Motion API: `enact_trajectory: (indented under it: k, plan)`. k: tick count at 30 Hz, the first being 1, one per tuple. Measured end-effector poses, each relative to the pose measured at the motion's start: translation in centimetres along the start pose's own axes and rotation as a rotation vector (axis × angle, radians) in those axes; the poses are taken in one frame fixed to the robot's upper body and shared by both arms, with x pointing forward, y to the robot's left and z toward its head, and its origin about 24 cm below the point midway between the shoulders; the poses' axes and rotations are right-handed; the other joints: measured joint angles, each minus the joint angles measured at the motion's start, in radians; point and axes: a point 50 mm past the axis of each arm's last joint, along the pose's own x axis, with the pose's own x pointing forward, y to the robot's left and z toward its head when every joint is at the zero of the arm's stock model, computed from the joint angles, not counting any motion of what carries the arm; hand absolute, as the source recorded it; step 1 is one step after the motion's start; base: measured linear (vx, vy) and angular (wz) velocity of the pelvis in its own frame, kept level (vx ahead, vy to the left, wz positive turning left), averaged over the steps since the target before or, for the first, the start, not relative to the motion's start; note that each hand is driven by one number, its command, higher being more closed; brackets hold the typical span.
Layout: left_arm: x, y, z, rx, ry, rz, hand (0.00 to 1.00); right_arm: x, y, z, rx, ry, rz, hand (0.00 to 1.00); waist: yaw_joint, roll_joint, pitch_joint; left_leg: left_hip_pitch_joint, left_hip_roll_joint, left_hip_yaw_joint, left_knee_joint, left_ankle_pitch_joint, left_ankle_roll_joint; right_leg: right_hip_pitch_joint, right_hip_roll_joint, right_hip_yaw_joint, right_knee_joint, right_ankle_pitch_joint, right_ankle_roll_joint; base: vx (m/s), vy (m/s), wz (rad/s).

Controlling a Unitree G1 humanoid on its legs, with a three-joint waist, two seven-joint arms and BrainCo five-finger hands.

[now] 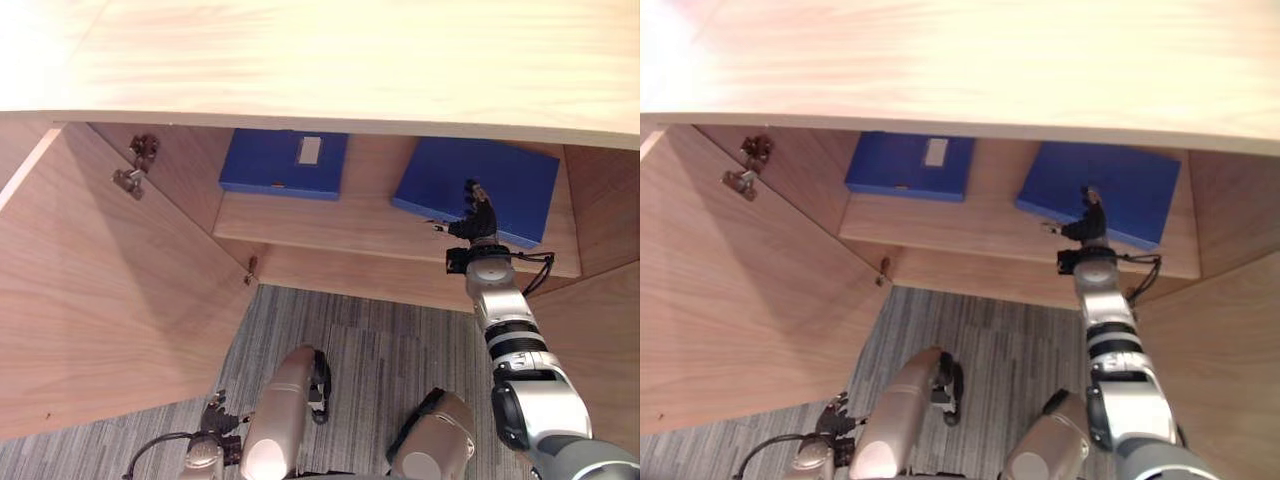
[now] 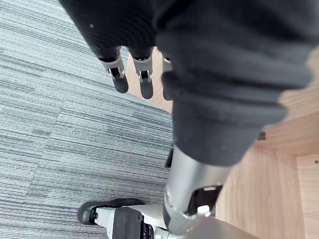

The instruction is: Walk over to the cabinet, pick up the folder, carry it to the office cabinet, place the folder inside the office cabinet, then close the office cabinet door

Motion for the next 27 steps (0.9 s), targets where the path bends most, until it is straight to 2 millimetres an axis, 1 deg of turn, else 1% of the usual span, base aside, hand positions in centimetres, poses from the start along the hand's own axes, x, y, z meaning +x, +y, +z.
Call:
enact_trajectory:
  k: [2,4,6,7,9,13,16,18,21,27]
  plan:
    - [-0.1,0.2,-0.1,0.0,0.0,0.004,0.0,-0.1,0.7,0.0,-0.034,-0.006,0.059,0.0,0.003,-0.01,-0.002,0.011,0.008,0.01,-0.029,0.007,-0.005,0.001,0.01,0.003,-0.027,0.008,-0.003,0.08,-0.051,-0.15]
    - [-0.1,0.2,-0.2,-0.001,0.002,0.005,0.0,-0.1,1.0,-0.1,-0.064,-0.004,0.089,0.0,0.004,-0.011,-0.002,0.017,0.019,0.016,-0.036,0.008,-0.005,0.004,0.02,0.003,-0.038,0.01,-0.003,0.08,-0.056,-0.11]
    - [-0.1,0.3,-0.2,0.0,-0.001,0.006,0.0,-0.2,1.4,-0.5,-0.081,0.013,0.123,0.0,0.008,-0.016,-0.001,0.027,0.032,0.024,-0.048,0.009,-0.007,0.012,0.032,0.001,-0.055,0.013,-0.004,0.09,-0.061,-0.1]
    - [-0.1,0.3,-0.2,0.002,-0.001,0.007,0.0,-0.3,1.8,-0.8,-0.116,0.019,0.148,0.0,0.008,-0.019,-0.001,0.031,0.038,0.024,-0.052,0.01,-0.009,0.02,0.039,-0.004,-0.065,0.015,-0.005,0.08,-0.071,0.0]
    - [-0.1,0.4,-0.2,0.002,-0.002,0.008,0.0,-0.5,2.1,-1.7,-0.156,0.056,0.177,0.0,0.011,-0.025,-0.003,0.045,0.041,0.026,-0.065,0.013,-0.013,0.04,0.04,-0.02,-0.078,0.016,-0.005,0.06,-0.067,0.04]
    - [-0.1,0.4,0.0,0.0,-0.012,0.008,0.0,-0.1,2.4,-1.8,-0.211,0.072,0.192,0.0,0.022,-0.028,-0.002,0.046,0.043,0.026,-0.082,0.023,-0.02,0.039,0.045,-0.026,-0.09,0.026,-0.008,0.01,-0.049,0.01]
    - [-0.1,0.4,0.1,-0.002,-0.015,0.007,0.0,0.3,2.4,-1.4,-0.246,0.075,0.191,0.0,0.029,-0.028,-0.002,0.042,0.043,0.024,-0.084,0.028,-0.022,0.038,0.045,-0.031,-0.091,0.027,-0.01,-0.02,-0.048,0.04]
    - [-0.1,0.4,0.2,-0.002,-0.019,0.006,0.0,0.7,2.3,-1.1,-0.266,0.077,0.186,0.0,0.032,-0.03,-0.001,0.038,0.043,0.022,-0.085,0.034,-0.024,0.037,0.045,-0.035,-0.091,0.029,-0.013,-0.04,-0.035,0.04]
    - [-0.1,0.4,0.4,-0.002,-0.029,0.003,0.0,1.1,1.9,-0.7,-0.249,0.079,0.167,0.0,0.033,-0.03,-0.001,0.025,0.042,0.02,-0.085,0.04,-0.023,0.03,0.043,-0.041,-0.088,0.031,-0.015,-0.05,-0.029,0.07]
    - [-0.1,0.4,1.2,-0.006,-0.064,-0.007,0.0,2.3,-0.7,0.7,-0.269,0.073,0.109,0.0,0.034,-0.03,0.01,-0.071,0.032,0.014,-0.042,0.05,-0.013,-0.063,0.019,-0.035,-0.028,0.03,-0.022,-0.04,-0.013,0.08]
